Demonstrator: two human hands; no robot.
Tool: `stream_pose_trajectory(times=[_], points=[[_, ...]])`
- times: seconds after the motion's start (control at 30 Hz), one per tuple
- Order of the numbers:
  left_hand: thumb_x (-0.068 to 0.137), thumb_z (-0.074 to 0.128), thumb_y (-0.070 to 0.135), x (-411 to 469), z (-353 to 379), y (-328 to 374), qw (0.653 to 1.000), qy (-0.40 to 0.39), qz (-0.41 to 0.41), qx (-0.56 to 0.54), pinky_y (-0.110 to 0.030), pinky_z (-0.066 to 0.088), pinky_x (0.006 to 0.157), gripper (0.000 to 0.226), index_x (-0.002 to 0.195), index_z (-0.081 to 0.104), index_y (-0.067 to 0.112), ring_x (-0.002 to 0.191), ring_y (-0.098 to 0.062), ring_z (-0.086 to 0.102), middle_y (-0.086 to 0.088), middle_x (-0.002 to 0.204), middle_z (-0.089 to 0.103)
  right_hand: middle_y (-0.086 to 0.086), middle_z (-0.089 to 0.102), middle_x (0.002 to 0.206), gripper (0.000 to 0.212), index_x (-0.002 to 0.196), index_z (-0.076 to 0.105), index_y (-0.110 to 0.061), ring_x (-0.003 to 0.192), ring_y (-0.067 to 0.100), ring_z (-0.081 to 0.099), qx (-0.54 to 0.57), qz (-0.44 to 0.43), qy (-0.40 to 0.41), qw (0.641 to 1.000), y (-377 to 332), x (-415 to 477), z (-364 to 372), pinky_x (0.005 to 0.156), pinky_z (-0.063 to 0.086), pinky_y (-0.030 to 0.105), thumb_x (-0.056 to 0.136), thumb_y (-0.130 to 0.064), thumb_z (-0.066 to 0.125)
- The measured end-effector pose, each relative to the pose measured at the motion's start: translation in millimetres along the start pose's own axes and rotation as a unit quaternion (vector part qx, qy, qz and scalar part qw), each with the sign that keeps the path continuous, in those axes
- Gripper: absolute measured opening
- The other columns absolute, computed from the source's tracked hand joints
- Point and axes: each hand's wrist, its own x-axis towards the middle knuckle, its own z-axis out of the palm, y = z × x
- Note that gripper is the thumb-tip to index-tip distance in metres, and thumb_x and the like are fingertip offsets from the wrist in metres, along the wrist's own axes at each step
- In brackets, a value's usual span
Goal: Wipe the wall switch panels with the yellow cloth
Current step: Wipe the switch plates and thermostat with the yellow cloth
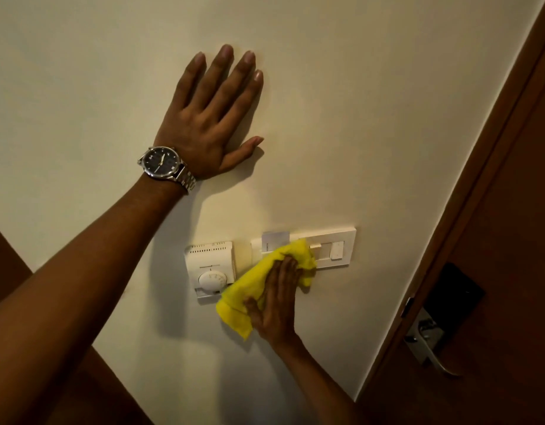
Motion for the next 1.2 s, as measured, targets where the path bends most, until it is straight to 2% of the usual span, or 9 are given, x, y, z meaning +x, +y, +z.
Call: stream_pose_trajectory(times=[0.1,0.27,0.43,0.6,0.7,0.87,1.0,1.1,1.2], points=[[0.109,0.043,0.06,1,-3,0,1.0,-0.004,-0.005,0.004,-0.058,0.024,0.128,0.079,0.166,0.032,0.007,0.157,-0.043,0.031,-0.019,0.17,0.034,-0.001,-0.012,0.17,0.077,0.16,0.016,-0.01,0.155,0.029,0.012,-0.06,-0.104,-0.063,0.991,37,-22,-10,0.128,0.002,0.036,0.105,-0.064,0.021],[0.108,0.043,0.061,0,-1,0,1.0,-0.003,-0.008,0.005,-0.057,0.023,0.128,0.079,0.166,0.032,0.007,0.157,-0.042,0.032,-0.018,0.17,0.035,0.009,-0.016,0.169,0.091,0.162,-0.011,-0.014,0.157,0.03,-0.009,-0.01,0.055,0.006,0.998,26,-4,-3,0.126,0.002,0.047,0.101,-0.072,0.025],[0.108,0.042,0.061,2,-4,0,1.0,-0.017,-0.01,0.004,-0.058,0.028,0.128,0.079,0.166,0.033,0.008,0.157,-0.041,0.033,-0.018,0.17,0.035,0.0,-0.016,0.17,0.078,0.162,0.001,-0.015,0.156,0.029,0.007,-0.061,-0.11,-0.07,0.99,42,-19,-9,0.126,0.003,0.04,0.105,-0.065,0.02],[0.109,0.042,0.058,5,-9,2,0.999,-0.037,-0.006,0.005,-0.057,0.028,0.128,0.076,0.166,0.033,0.009,0.158,-0.039,0.032,-0.016,0.17,0.034,0.006,-0.011,0.17,0.085,0.163,-0.007,-0.017,0.158,0.027,-0.005,0.005,0.015,-0.05,0.999,9,-14,0,0.127,0.0,0.041,0.102,-0.067,0.027],[0.11,0.043,0.056,10,-17,1,0.998,-0.065,0.001,-0.004,-0.059,0.028,0.128,0.074,0.166,0.033,0.008,0.158,-0.04,0.031,-0.016,0.171,0.033,0.001,0.006,0.17,0.075,0.162,0.012,-0.015,0.156,0.027,0.016,-0.054,-0.114,-0.083,0.989,-6,-10,-1,0.128,0.006,0.043,0.104,-0.056,0.037],[0.111,0.045,0.049,20,-55,15,0.978,-0.2,-0.046,-0.032,-0.07,0.02,0.128,0.074,0.169,0.023,0.009,0.162,-0.04,0.018,-0.015,0.176,0.018,0.015,0.044,0.157,0.055,0.153,0.042,-0.012,0.144,0.034,0.041,-0.123,-0.126,-0.035,0.984,-22,-9,-22,0.112,0.036,0.052,0.101,-0.022,0.057],[0.103,0.058,0.037,-18,-103,63,0.961,-0.177,-0.192,-0.094,-0.059,0.044,0.115,0.049,0.141,0.063,0.007,0.144,-0.038,0.05,-0.018,0.152,0.058,0.019,0.068,0.114,0.046,0.115,0.072,-0.009,0.096,0.037,0.07,-0.183,-0.105,-0.029,0.977,-41,32,-63,0.076,0.058,0.041,0.073,-0.011,0.091],[0.098,0.053,0.037,-119,-148,125,0.886,-0.208,-0.37,-0.186,-0.044,0.051,0.084,0.031,0.107,0.072,0.015,0.104,-0.035,0.064,-0.009,0.111,0.073,0.02,0.066,0.107,0.054,0.125,0.071,-0.015,0.09,0.037,0.067,-0.169,-0.118,-0.08,0.975,-45,52,-93,0.056,0.059,0.037,0.074,-0.015,0.089],[0.099,0.066,0.027,-215,-177,183,0.702,-0.353,-0.544,-0.294,-0.04,0.053,0.073,0.015,0.091,0.07,0.016,0.09,-0.033,0.071,-0.005,0.092,0.073,0.019,0.064,0.107,0.043,0.113,0.072,-0.015,0.09,0.037,0.063,-0.23,-0.102,-0.107,0.962,-57,58,-97,0.067,0.055,0.038,0.072,-0.016,0.087]])
